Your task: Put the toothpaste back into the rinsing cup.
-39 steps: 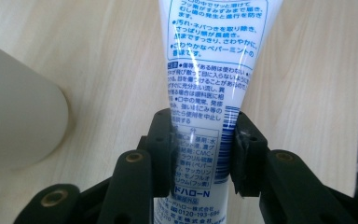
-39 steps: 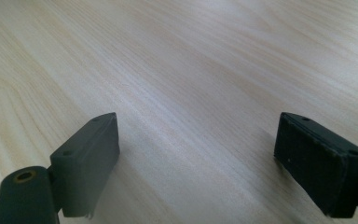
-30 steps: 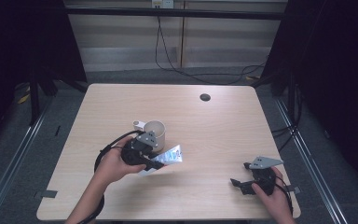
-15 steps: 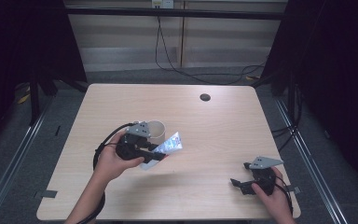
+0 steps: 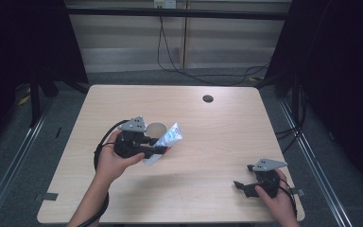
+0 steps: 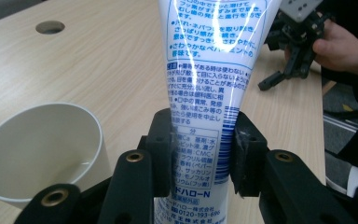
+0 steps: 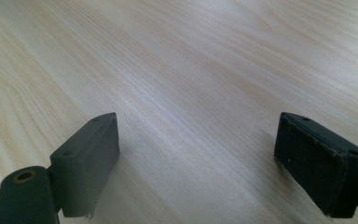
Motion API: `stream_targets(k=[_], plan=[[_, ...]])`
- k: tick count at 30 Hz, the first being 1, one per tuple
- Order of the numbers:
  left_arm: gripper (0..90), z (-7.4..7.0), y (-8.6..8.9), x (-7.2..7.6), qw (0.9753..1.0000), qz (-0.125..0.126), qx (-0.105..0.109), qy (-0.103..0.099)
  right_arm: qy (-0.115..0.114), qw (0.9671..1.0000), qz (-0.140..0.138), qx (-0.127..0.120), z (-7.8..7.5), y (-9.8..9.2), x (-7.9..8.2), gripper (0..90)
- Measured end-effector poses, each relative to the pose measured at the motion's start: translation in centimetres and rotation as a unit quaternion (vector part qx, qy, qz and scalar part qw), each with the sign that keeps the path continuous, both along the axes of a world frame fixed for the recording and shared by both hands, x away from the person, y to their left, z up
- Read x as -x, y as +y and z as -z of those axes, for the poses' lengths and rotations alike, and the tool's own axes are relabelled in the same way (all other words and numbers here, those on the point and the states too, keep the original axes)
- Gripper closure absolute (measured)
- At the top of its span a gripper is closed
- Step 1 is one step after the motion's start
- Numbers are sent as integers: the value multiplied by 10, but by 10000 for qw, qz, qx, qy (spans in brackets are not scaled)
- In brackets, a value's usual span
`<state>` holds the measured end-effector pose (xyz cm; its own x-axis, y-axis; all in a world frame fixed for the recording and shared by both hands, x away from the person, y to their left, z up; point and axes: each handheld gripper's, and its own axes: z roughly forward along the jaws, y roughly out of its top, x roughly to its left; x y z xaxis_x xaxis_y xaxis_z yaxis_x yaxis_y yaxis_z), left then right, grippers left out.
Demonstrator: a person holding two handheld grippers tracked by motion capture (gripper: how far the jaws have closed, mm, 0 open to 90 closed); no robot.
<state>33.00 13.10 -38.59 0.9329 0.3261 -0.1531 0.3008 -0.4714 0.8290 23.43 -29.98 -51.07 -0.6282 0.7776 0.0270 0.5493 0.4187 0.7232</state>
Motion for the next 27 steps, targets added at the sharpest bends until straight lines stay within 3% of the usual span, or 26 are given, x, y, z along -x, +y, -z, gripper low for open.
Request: stream_targets(k=[18, 27], plan=[[660, -12, -2, -6, 9981, -410, 374, -276, 0, 10000, -2, 1, 0, 0, 0, 136], [660, -15, 0, -7, 9946, -756, 536, -457, 5, 10000, 3, -1, 0, 0, 0, 136]])
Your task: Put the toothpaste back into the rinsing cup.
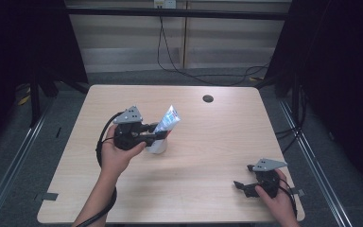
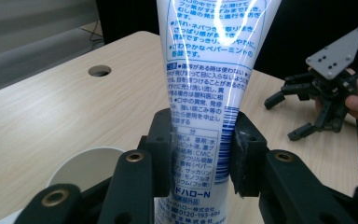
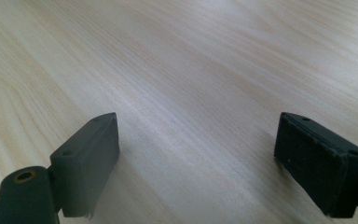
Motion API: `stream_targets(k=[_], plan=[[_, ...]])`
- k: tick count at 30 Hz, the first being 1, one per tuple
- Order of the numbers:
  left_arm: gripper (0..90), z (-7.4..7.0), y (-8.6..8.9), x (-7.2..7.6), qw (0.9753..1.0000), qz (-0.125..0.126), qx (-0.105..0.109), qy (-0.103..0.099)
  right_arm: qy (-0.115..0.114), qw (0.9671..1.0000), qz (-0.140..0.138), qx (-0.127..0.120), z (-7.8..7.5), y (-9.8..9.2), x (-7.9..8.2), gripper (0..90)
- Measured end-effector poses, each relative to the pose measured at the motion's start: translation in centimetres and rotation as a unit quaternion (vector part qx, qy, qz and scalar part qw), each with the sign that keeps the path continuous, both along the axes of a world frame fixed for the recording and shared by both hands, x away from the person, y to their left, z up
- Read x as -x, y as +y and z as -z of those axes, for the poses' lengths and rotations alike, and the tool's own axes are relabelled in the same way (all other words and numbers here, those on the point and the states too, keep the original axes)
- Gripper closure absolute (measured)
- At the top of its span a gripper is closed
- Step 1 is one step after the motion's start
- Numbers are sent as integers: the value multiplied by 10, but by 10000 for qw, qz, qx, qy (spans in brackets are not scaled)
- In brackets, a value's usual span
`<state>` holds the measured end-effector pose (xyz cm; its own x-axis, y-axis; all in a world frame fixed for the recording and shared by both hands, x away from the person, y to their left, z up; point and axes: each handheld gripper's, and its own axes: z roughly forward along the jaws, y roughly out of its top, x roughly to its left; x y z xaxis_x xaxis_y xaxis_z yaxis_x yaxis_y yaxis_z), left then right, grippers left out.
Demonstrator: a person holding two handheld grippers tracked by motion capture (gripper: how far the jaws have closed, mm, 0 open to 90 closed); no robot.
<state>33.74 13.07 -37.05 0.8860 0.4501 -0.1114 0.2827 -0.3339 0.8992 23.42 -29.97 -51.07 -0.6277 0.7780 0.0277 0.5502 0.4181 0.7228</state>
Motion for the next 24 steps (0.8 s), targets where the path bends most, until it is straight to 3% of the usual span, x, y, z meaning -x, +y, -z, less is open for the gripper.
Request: stream_targets(k=[13, 24], plan=[[662, -6, 2, -3, 9994, -291, 185, -20, -7, 10000, -3, 0, 0, 0, 0, 136], [664, -10, -3, -9, 9986, -473, 188, -113, 4, 10000, 1, 1, 0, 0, 0, 136]])
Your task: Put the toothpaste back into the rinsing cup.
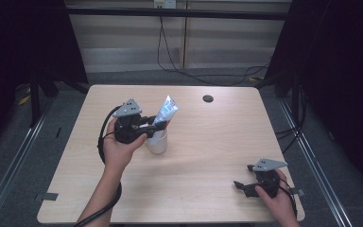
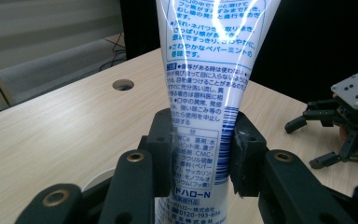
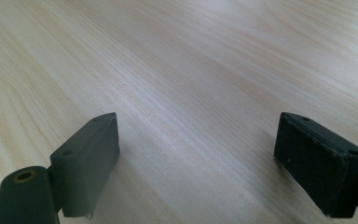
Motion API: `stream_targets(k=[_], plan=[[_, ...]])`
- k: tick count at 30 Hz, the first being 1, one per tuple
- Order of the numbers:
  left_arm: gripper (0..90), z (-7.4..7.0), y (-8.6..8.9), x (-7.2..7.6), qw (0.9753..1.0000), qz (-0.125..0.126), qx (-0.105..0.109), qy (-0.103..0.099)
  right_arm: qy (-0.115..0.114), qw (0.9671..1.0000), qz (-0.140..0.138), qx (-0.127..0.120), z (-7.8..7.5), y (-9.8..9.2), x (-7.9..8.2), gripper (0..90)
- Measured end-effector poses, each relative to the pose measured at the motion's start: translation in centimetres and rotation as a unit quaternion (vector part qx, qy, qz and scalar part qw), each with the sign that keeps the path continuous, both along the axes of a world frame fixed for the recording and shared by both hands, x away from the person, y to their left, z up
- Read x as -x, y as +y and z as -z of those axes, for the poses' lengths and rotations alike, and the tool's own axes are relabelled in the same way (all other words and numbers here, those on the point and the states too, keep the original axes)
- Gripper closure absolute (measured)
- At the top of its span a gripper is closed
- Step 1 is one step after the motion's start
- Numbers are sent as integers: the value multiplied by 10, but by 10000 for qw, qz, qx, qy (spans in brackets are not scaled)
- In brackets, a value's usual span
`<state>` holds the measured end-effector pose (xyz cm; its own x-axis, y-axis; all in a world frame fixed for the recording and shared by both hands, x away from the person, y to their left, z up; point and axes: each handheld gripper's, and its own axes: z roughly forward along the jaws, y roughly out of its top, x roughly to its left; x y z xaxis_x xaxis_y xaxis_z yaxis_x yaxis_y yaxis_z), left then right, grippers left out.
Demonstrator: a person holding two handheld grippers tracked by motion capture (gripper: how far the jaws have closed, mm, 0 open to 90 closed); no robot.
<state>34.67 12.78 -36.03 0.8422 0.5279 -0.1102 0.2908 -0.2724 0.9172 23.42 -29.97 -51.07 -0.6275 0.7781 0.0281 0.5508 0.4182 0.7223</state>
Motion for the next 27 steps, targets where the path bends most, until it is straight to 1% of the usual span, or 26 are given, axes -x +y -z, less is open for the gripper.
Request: stream_targets(k=[2, 4, 8, 9, 13, 18, 22, 27], plan=[[664, -1, 0, -1, 10000, -37, 24, -39, 1, 10000, 6, -2, 0, 0, 0, 136], [665, -2, 0, -2, 9999, -73, 68, -36, -8, 10000, -2, -1, 0, 0, 0, 136], [665, -5, -2, -4, 9999, -81, 123, -82, -4, 10000, -2, -1, 0, 0, 0, 136], [665, -6, -3, -4, 9999, -85, 104, -77, 3, 10000, 3, -1, 0, 0, 0, 136], [665, -7, -7, -6, 9998, -98, 52, -183, 0, 10000, 1, 0, 0, 0, 0, 136], [665, -6, -11, -9, 9996, -110, -15, -242, 0, 10000, 1, -1, 0, 0, 0, 136], [665, -7, -12, -12, 9996, -116, -37, -250, 3, 10000, 3, -2, 0, 0, 0, 136], [665, -8, -12, -13, 9994, -167, -6, -306, 3, 10000, 3, 0, 0, 0, 0, 136]])
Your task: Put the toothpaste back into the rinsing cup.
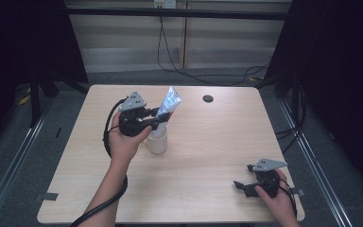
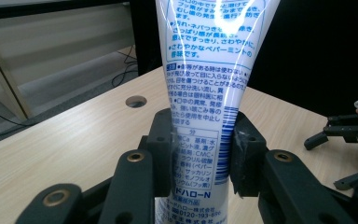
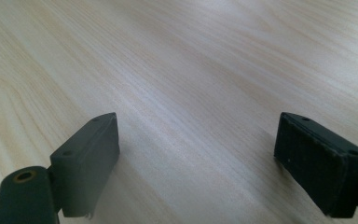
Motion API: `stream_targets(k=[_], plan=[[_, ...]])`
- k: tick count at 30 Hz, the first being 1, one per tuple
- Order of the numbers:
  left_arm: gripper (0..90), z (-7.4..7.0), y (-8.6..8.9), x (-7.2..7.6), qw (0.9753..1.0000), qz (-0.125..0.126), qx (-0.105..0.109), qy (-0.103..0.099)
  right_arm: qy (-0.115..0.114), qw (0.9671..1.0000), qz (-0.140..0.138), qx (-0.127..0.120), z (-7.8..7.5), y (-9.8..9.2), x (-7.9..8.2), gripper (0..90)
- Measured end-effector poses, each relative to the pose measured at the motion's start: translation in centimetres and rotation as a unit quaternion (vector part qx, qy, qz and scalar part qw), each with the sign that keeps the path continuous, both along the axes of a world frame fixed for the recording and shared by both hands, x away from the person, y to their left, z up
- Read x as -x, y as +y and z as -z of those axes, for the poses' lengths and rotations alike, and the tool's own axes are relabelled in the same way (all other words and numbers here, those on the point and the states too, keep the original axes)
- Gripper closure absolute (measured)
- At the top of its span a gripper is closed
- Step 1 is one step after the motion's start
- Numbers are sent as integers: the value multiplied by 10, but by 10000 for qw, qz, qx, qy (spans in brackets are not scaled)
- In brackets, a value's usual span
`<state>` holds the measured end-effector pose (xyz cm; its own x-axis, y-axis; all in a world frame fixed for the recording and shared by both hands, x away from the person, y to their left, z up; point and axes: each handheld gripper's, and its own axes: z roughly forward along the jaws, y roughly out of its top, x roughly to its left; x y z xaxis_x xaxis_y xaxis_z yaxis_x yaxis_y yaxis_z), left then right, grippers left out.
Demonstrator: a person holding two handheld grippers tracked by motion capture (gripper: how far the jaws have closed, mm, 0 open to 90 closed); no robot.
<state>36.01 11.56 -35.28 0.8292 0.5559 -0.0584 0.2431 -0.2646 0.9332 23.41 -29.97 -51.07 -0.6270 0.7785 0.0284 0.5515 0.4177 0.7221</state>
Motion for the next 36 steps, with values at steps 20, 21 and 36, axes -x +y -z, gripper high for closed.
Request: stream_targets(k=[20, 21, 36], plan=[[663, 8, -5, -10, 9999, -70, 93, -111, -7, 10000, -6, 0, 0, 0, 0, 135], [664, 9, -5, -10, 9999, -90, 105, -88, -3, 10000, -5, 1, 0, 0, 0, 135], [658, 29, -9, -18, 9995, -287, 104, -117, -16, 10000, -13, 2, 0, 0, 0, 136]])
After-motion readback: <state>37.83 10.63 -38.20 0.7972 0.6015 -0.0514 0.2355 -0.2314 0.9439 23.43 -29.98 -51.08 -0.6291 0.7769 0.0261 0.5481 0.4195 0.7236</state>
